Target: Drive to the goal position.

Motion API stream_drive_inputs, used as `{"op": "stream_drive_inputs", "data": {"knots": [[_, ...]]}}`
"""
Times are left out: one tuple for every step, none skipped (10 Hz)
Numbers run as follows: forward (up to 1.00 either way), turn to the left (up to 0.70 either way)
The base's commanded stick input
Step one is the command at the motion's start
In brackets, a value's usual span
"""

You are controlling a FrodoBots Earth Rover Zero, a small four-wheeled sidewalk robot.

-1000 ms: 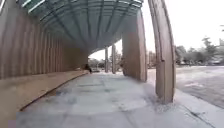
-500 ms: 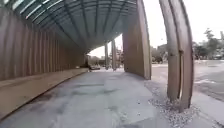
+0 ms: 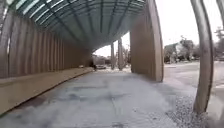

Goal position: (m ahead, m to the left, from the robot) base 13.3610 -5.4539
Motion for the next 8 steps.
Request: {"op": "stream_drive_inputs", "data": {"knots": [[1.00,0.07],[1.00,0.07],[1.00,0.07],[1.00,0.07],[1.00,0.07],[1.00,0.07],[1.00,0.07],[1.00,0.04]]}}
